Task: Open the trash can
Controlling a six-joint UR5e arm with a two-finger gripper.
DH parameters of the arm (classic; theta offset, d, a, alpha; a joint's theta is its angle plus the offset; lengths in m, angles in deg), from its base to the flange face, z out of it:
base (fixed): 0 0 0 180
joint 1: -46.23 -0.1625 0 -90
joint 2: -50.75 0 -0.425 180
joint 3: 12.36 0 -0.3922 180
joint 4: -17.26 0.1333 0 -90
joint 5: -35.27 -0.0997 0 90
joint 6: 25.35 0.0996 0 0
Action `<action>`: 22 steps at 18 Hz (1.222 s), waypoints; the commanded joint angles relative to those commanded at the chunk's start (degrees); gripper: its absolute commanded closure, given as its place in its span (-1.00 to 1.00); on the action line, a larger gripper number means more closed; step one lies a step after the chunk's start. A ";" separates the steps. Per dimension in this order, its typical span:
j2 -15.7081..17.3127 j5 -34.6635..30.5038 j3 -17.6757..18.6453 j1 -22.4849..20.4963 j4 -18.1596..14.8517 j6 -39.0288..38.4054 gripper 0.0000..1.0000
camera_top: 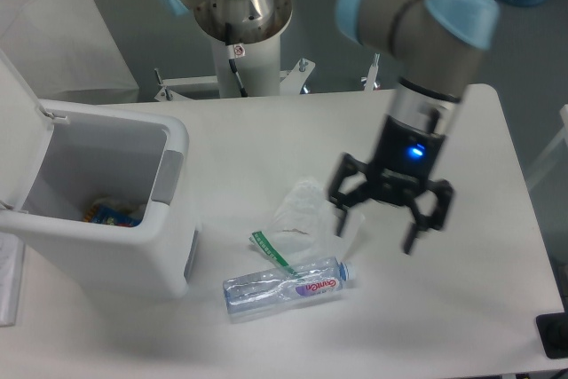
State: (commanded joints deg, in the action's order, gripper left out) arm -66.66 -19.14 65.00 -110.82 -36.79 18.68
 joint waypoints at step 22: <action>-7.92 -25.05 -16.27 -1.68 -15.29 18.64 -1.00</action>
State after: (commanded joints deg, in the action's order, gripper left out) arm -74.58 -44.19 48.73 -112.50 -52.09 37.32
